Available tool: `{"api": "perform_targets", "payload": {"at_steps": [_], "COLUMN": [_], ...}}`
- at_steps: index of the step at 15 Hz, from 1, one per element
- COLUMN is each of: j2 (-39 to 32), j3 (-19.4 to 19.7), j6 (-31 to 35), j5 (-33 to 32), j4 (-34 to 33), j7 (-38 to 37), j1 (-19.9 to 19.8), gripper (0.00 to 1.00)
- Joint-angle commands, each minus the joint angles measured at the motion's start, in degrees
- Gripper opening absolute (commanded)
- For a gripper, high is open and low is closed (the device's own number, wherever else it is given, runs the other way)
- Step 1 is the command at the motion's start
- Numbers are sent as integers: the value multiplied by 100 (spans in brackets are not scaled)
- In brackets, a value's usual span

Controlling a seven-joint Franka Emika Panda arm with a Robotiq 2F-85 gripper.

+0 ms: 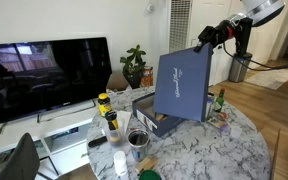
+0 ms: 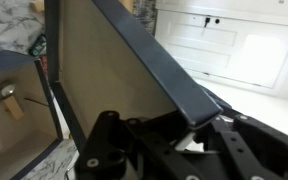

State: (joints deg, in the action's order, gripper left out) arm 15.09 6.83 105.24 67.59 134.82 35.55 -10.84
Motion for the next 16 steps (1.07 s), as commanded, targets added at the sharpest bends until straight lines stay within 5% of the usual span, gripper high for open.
{"api": "perform_targets", "payload": {"at_steps": [1, 6, 10, 16], "j2": [770, 1140, 1368, 1976], "j3": [-535, -1158, -1000, -879], "j6": [1106, 2229, 2364, 2238], "j5": [-716, -1991, -2082, -2509], "j4": [606, 1015, 1045, 1195], "j7": [-716, -1882, -2251, -2552], "j1": [232, 556, 900, 888], "gripper": [0, 0, 0, 0]}}
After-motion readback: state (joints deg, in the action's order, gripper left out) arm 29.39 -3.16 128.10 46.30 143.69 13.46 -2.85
